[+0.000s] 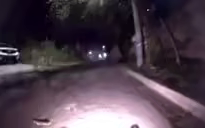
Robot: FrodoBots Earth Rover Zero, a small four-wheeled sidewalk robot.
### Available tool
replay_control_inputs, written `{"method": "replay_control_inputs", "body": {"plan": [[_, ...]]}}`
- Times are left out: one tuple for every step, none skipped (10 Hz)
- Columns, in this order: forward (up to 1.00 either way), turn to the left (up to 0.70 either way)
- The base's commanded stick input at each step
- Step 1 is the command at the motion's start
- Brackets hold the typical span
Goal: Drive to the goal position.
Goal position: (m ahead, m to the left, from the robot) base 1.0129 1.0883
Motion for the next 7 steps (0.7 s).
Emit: {"method": "replay_control_inputs", "body": {"plan": [[0.7, 0.0], [0.7, 0.0], [0.7, 0.0], [0.7, 0.0], [0.7, 0.0], [0.7, 0.0], [0.7, 0.0]]}}
